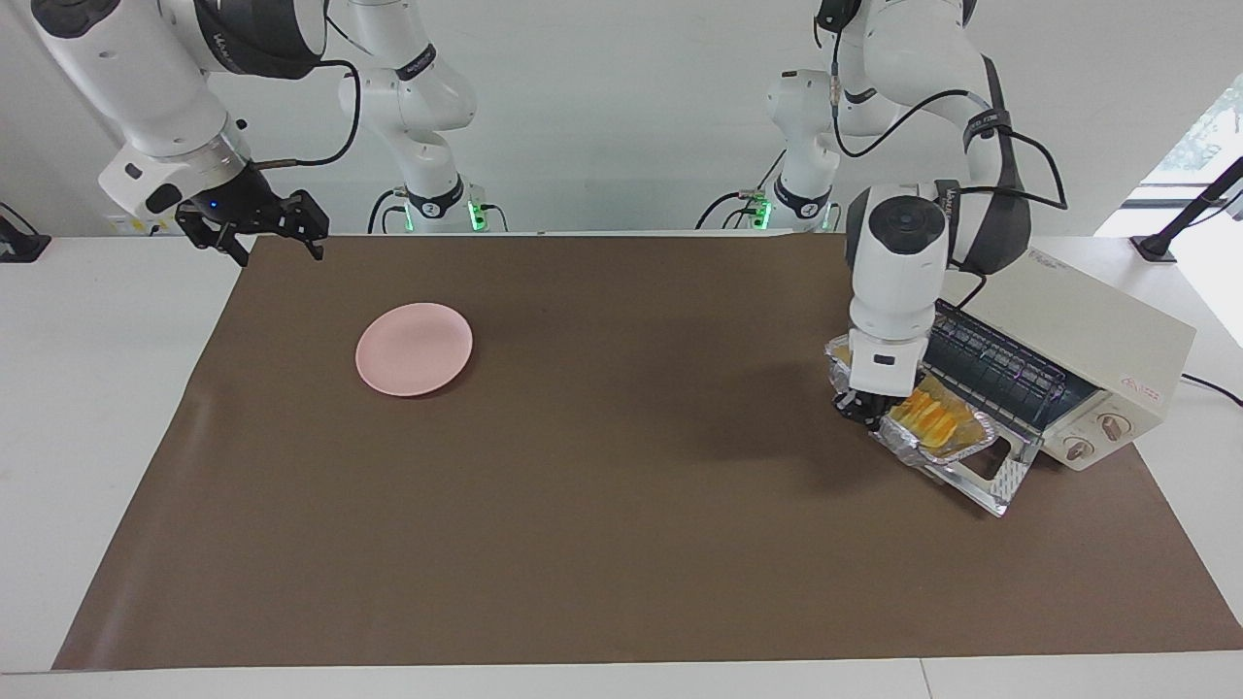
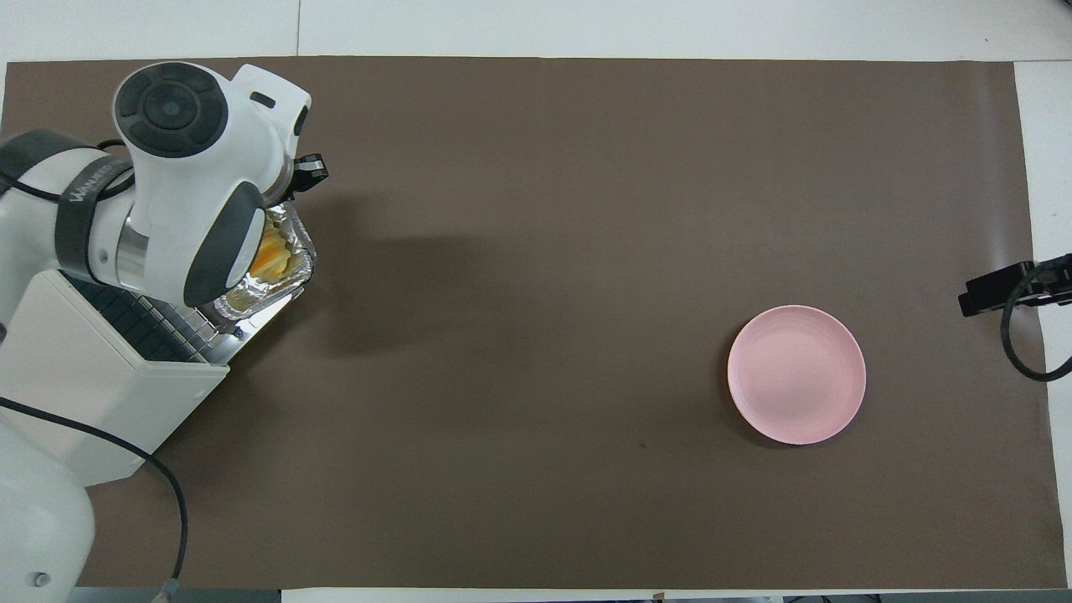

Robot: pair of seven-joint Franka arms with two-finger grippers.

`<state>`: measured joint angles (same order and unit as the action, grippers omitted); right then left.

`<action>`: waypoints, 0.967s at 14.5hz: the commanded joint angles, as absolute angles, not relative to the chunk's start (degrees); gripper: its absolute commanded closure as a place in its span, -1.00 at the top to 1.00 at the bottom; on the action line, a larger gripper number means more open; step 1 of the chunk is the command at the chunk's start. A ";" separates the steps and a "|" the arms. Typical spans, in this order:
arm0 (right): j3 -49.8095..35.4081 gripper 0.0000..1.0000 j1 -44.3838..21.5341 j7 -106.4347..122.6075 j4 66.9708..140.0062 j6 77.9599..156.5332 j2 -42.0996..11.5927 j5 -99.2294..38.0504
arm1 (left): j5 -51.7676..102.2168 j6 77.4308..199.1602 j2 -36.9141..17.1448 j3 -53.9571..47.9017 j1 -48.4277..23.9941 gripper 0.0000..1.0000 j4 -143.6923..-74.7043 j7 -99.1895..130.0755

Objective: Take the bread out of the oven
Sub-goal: 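Pull the foil tray out of the oven with the left gripper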

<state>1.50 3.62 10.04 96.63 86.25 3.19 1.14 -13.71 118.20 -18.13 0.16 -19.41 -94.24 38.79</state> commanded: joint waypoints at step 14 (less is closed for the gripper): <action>0.97 1.00 4.57 11.34 97.47 86.13 4.04 1.14 | -6.33 114.08 -34.80 0.79 -43.41 -1.00 -80.67 32.42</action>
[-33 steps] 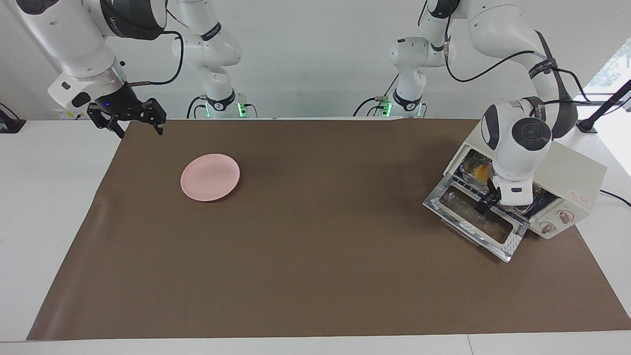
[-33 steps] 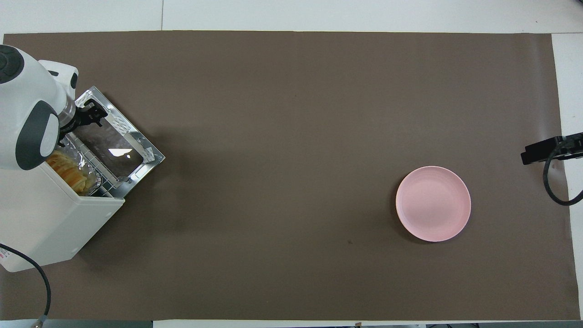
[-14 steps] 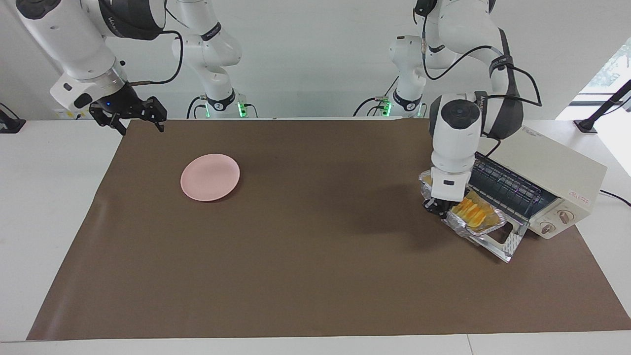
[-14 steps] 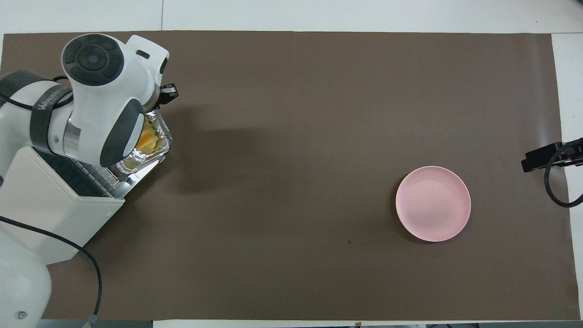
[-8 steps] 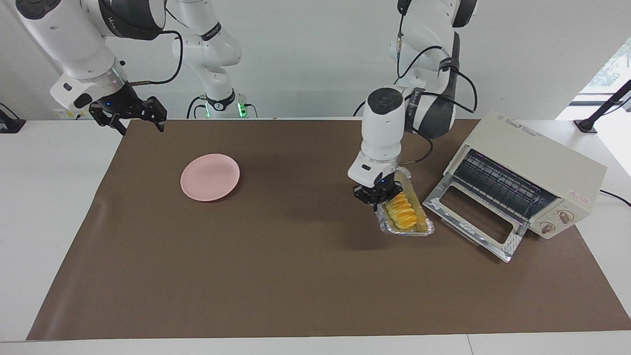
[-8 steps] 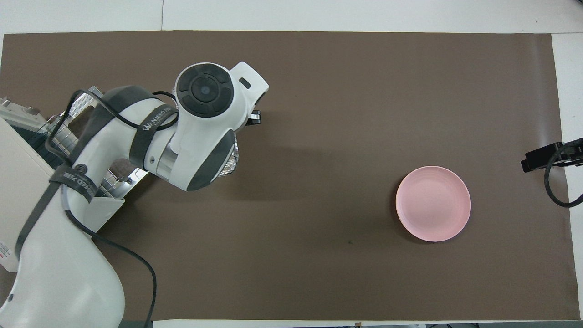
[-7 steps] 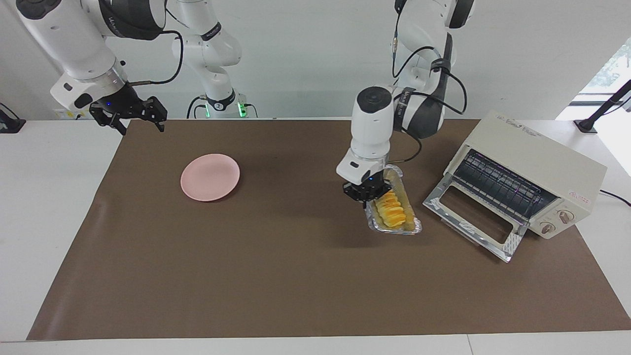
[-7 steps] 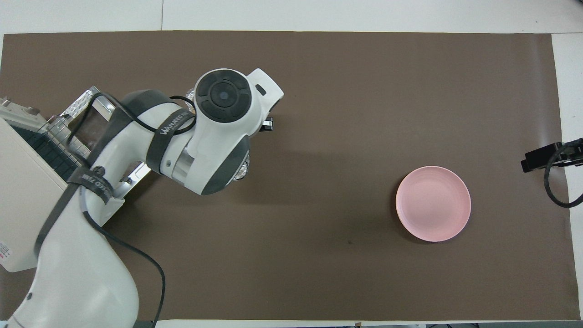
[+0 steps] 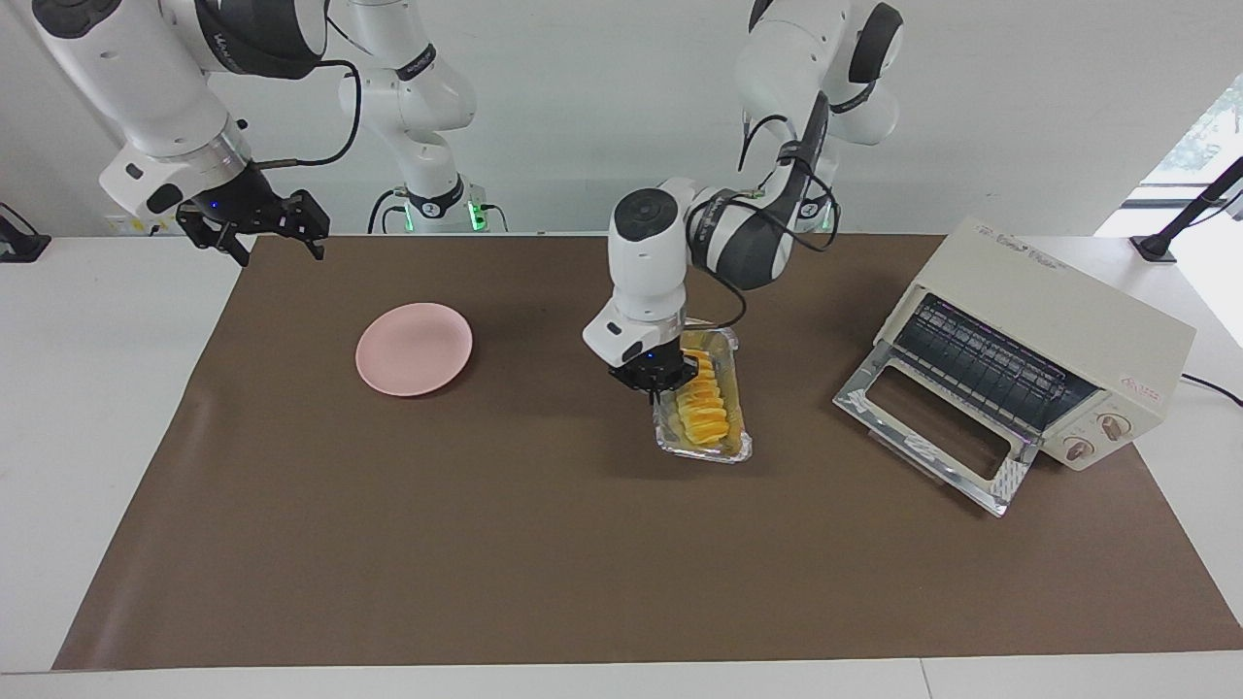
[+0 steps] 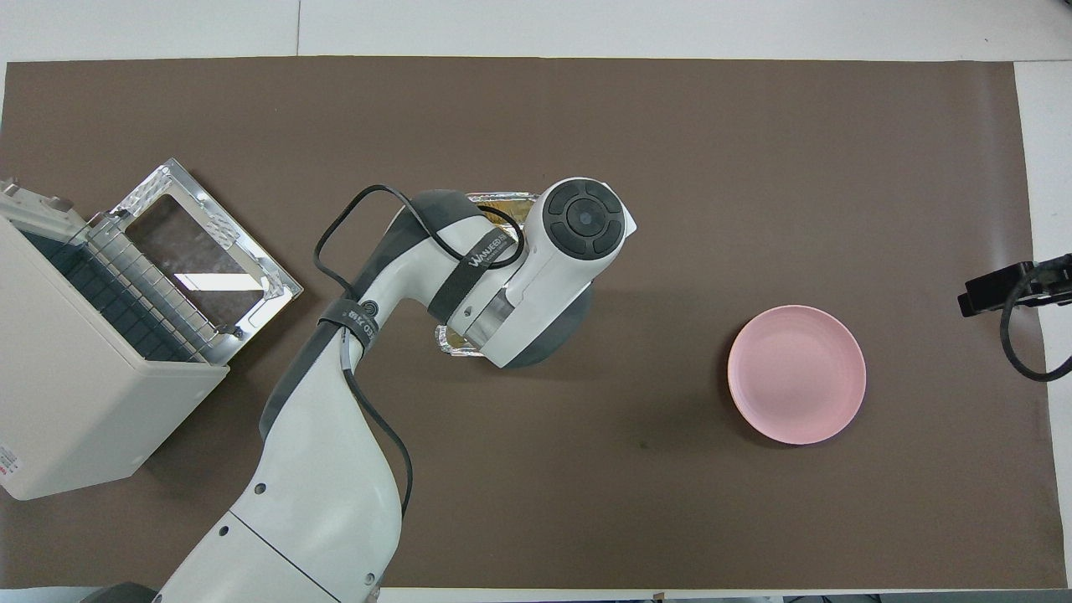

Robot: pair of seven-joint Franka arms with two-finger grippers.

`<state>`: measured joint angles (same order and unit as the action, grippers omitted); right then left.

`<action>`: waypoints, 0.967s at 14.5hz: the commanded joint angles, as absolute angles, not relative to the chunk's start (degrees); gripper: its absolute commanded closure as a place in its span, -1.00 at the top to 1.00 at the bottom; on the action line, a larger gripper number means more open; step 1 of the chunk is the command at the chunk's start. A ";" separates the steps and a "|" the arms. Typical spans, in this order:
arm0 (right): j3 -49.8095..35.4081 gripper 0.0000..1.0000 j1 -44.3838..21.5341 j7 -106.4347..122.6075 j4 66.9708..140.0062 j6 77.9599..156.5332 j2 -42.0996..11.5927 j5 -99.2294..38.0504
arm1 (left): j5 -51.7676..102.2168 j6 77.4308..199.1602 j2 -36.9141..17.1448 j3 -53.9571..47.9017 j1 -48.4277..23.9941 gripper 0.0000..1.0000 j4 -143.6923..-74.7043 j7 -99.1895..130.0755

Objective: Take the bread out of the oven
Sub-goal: 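Pull the foil tray out of the oven with the left gripper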

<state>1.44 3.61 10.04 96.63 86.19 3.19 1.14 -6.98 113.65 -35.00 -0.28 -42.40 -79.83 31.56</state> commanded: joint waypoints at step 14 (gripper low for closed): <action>0.09 1.00 0.28 5.47 97.82 89.81 3.96 0.70 | -6.24 111.64 -27.27 2.64 -37.38 1.00 -81.21 38.59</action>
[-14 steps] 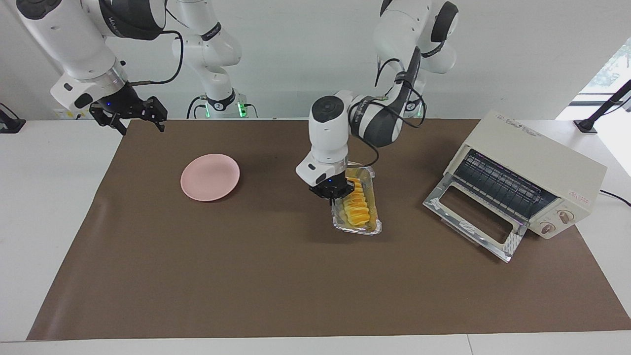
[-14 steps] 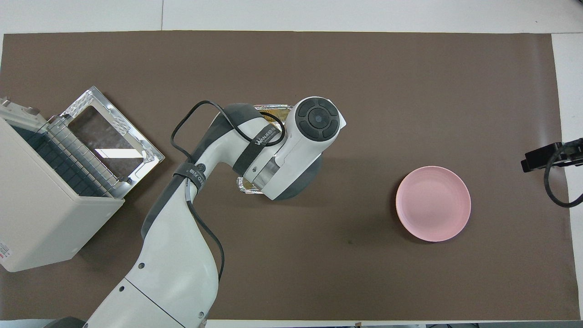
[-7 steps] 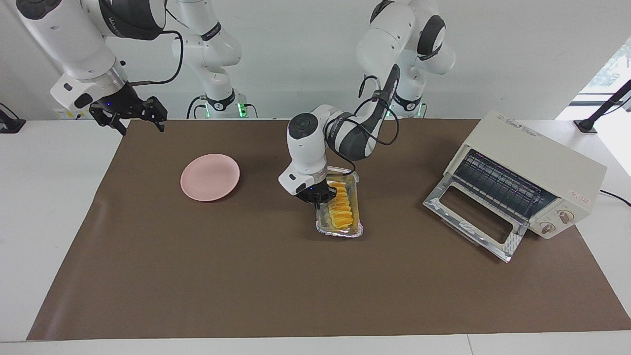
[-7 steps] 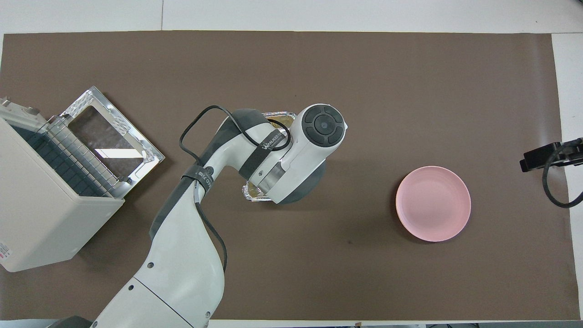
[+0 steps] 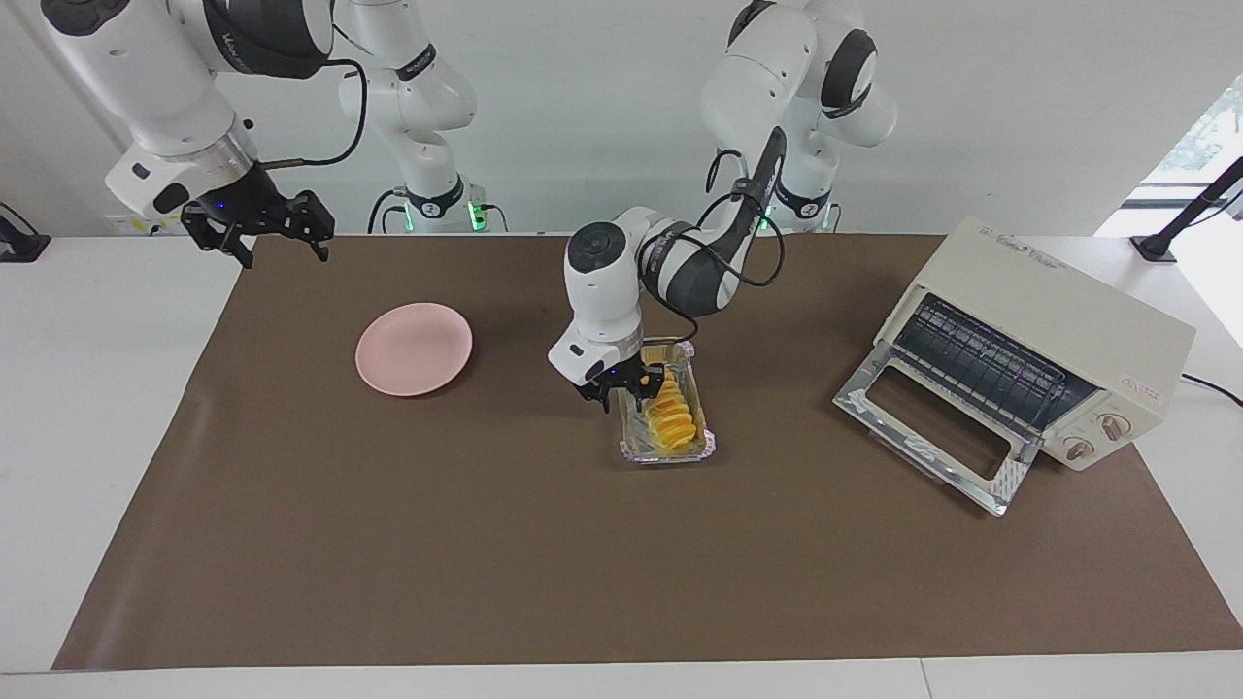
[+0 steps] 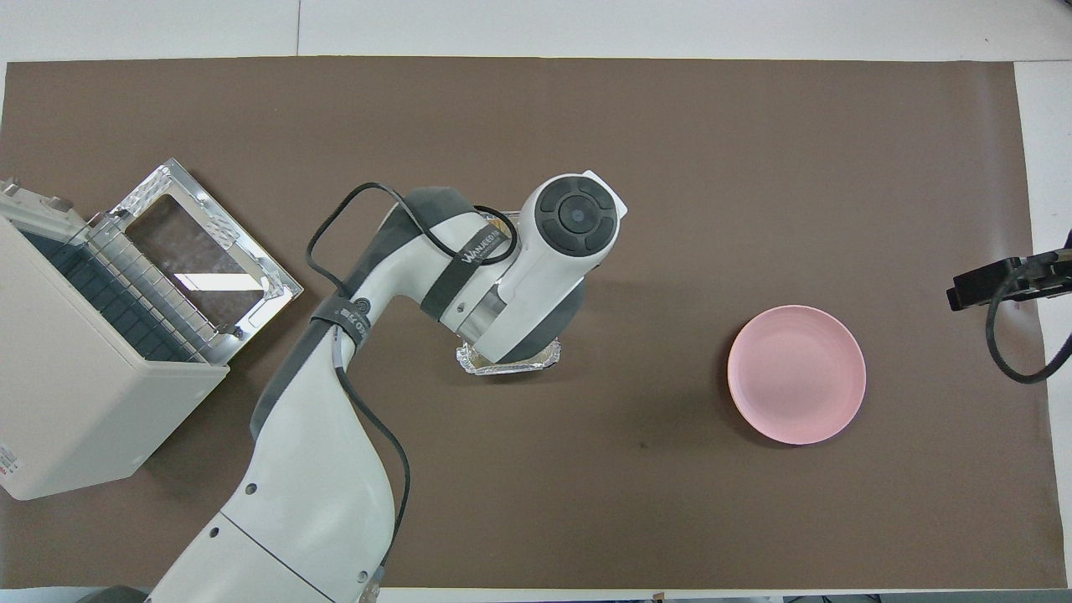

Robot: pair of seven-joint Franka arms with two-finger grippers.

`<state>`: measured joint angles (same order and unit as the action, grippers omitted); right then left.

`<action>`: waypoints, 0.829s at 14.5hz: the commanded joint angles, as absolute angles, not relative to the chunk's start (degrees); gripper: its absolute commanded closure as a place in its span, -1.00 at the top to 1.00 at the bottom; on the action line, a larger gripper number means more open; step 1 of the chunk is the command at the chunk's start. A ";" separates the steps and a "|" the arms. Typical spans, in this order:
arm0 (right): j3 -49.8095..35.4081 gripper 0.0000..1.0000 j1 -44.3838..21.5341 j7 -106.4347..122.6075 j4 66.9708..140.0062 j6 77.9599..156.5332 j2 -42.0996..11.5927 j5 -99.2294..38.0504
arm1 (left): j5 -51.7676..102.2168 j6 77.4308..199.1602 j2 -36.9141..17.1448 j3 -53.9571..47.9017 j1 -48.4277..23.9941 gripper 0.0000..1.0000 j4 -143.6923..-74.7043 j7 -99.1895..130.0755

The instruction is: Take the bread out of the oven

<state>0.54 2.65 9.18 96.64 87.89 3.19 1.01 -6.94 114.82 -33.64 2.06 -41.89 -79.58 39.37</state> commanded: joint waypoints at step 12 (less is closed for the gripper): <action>0.09 1.00 -22.22 -21.70 93.00 104.67 -12.73 -2.02 | -2.29 81.22 -6.43 2.64 -14.41 1.00 -82.00 14.68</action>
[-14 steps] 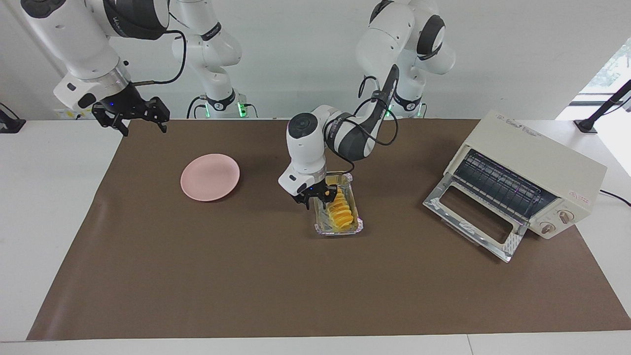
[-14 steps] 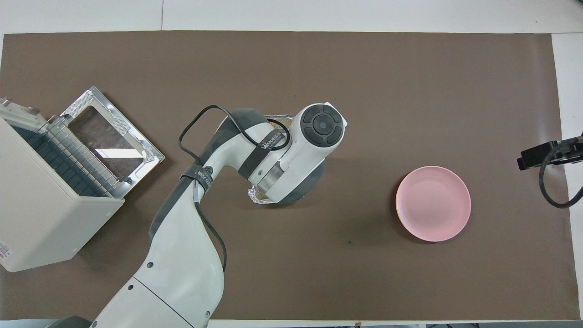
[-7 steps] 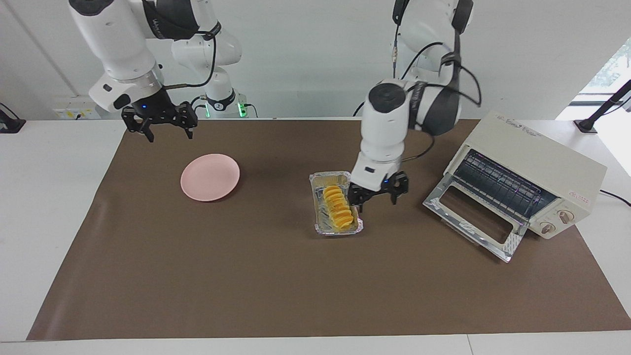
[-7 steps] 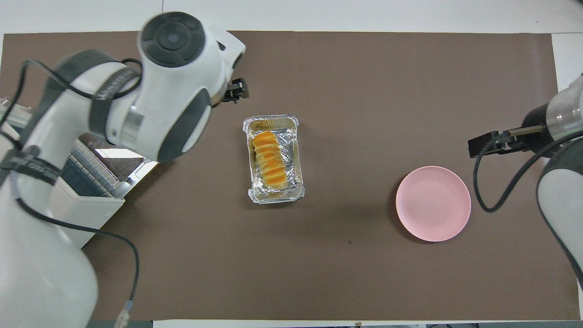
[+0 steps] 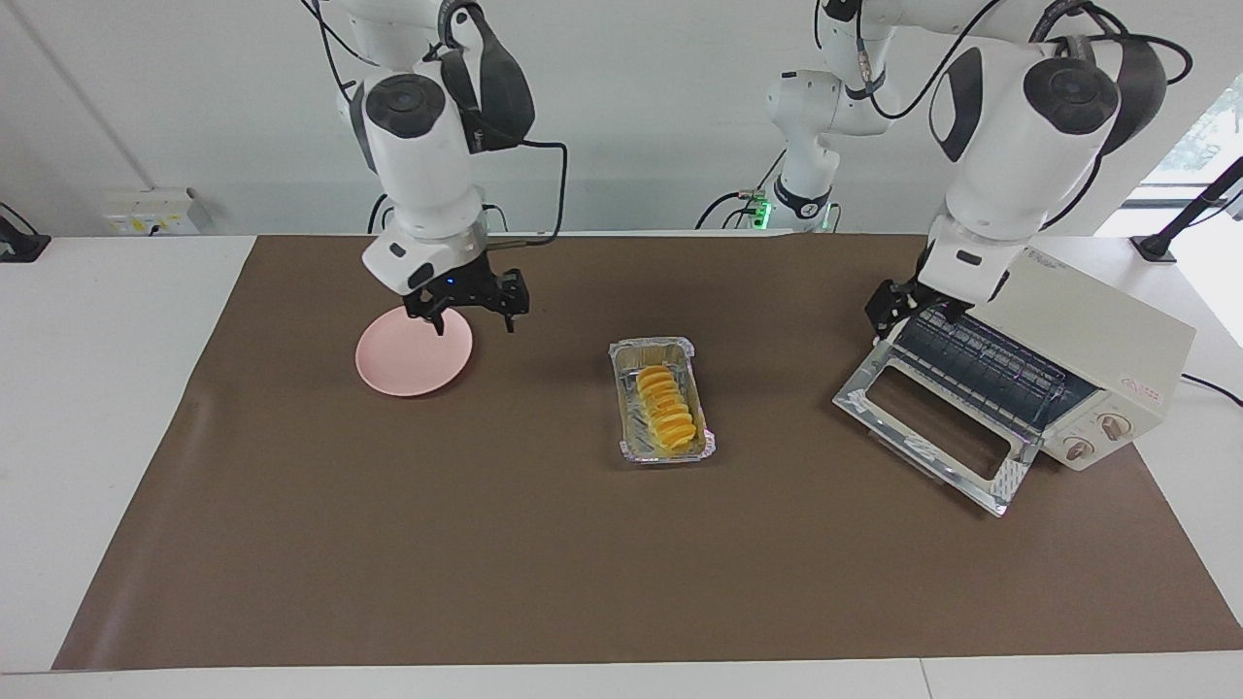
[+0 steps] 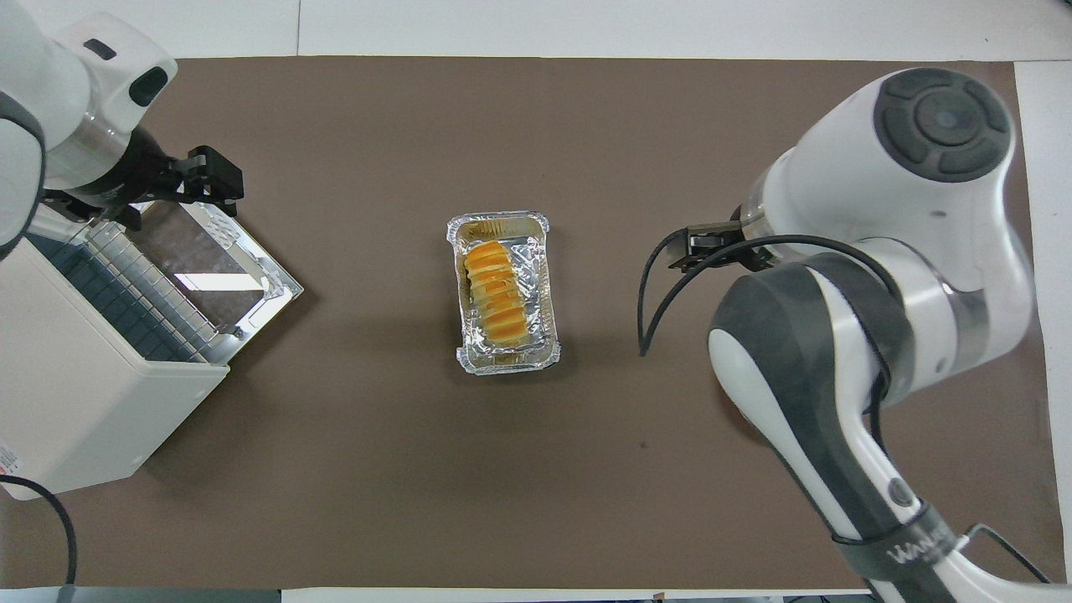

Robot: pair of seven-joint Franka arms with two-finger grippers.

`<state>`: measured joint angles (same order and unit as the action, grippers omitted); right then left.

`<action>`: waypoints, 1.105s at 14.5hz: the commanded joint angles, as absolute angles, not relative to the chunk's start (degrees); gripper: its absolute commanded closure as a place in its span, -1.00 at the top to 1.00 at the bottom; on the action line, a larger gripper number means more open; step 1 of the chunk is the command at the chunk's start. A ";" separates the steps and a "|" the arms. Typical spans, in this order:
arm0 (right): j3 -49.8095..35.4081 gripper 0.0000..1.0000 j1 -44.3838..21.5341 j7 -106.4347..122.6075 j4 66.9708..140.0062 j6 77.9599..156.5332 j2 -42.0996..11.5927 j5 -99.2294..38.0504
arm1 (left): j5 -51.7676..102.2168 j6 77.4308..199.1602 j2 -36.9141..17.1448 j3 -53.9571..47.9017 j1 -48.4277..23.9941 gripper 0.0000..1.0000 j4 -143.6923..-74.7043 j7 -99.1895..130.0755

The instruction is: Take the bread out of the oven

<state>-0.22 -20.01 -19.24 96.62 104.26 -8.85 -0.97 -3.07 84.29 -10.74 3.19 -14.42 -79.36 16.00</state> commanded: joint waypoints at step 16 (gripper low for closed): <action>0.09 1.00 -30.23 -29.18 86.48 115.05 -31.20 -3.52 | -1.58 78.23 0.88 -5.80 -3.34 1.00 -85.87 3.78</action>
<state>-0.10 -29.87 -29.34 87.00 114.40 -29.97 -3.08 -2.69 77.79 -0.11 -5.18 -4.29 -84.43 5.50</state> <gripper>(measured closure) 0.000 0.000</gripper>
